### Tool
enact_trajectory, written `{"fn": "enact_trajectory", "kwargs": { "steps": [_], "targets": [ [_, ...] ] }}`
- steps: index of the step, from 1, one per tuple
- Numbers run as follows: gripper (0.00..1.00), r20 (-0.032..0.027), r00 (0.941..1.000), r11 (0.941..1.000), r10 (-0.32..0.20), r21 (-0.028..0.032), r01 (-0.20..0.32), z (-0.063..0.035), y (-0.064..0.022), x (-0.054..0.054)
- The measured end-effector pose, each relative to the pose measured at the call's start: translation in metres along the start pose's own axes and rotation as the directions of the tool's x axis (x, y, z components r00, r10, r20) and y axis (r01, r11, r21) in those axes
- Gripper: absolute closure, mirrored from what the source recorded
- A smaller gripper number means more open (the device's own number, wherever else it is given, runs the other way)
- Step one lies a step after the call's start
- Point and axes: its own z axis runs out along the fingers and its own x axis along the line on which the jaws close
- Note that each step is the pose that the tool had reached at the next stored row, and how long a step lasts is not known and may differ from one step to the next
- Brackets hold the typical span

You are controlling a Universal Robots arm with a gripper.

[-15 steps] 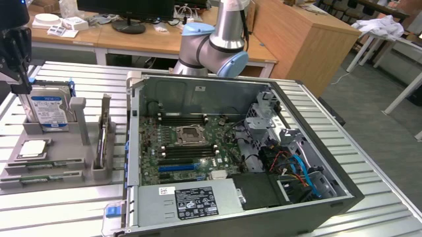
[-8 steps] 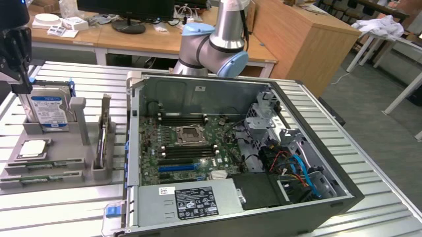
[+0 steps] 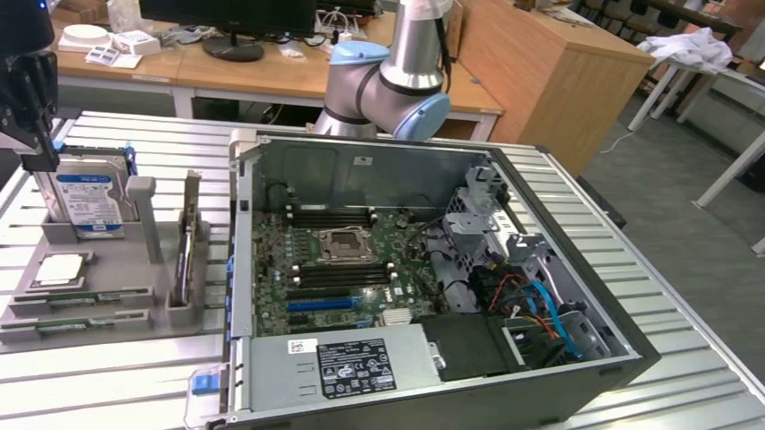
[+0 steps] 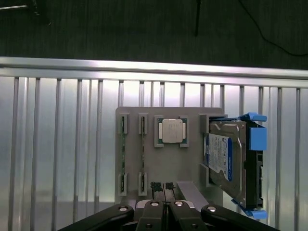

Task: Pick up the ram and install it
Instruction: 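Pick up the ram and move it above insertion slot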

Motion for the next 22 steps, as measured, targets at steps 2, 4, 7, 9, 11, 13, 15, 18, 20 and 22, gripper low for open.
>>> {"fn": "enact_trajectory", "kwargs": {
  "steps": [2,4,7,9,11,13,15,18,20,22],
  "targets": [
    [0.89,0.0,1.0,1.0,0.0,0.0,0.0,0.0,0.0,0.0],
    [0.89,0.0,1.0,1.0,0.0,0.0,0.0,0.0,0.0,0.0],
    [0.89,0.0,1.0,1.0,0.0,0.0,0.0,0.0,0.0,0.0],
    [0.89,0.0,1.0,1.0,0.0,0.0,0.0,0.0,0.0,0.0],
    [0.89,0.0,1.0,1.0,0.0,0.0,0.0,0.0,0.0,0.0],
    [0.77,0.0,1.0,1.0,0.0,0.0,0.0,0.0,0.0,0.0],
    [0.7,0.0,1.0,1.0,0.0,0.0,0.0,0.0,0.0,0.0],
    [0.7,0.0,1.0,1.0,0.0,0.0,0.0,0.0,0.0,0.0],
    [0.7,0.0,1.0,1.0,0.0,0.0,0.0,0.0,0.0,0.0],
    [0.7,0.0,1.0,1.0,0.0,0.0,0.0,0.0,0.0,0.0]
  ]
}}
